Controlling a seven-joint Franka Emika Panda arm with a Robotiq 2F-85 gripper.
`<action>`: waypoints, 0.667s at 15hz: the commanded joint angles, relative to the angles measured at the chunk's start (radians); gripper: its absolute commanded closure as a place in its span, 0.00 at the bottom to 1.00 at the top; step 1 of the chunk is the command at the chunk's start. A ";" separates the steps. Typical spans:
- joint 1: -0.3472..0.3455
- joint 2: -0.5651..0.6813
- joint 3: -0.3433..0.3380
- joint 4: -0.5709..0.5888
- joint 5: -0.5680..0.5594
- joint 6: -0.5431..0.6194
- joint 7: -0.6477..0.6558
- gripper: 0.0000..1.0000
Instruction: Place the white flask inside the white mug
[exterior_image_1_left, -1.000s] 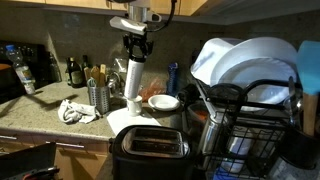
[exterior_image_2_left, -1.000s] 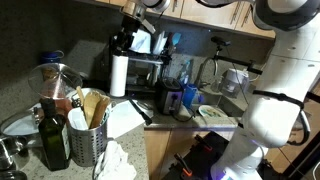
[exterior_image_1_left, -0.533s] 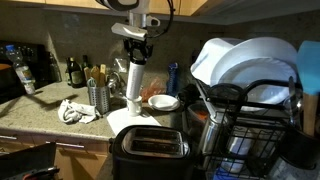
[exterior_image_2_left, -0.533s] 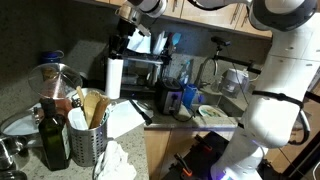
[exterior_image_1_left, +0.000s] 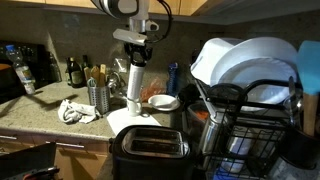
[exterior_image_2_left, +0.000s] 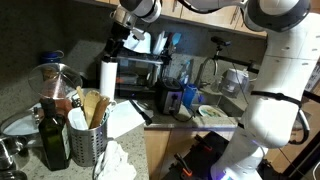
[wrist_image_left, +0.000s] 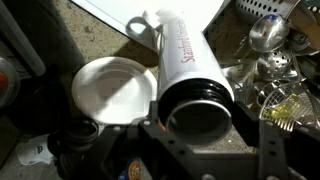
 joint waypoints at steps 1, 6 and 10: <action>-0.001 0.005 0.014 -0.010 0.035 0.051 -0.038 0.51; -0.002 0.023 0.021 -0.015 0.025 0.074 -0.034 0.51; -0.006 0.026 0.022 -0.028 0.031 0.078 -0.039 0.51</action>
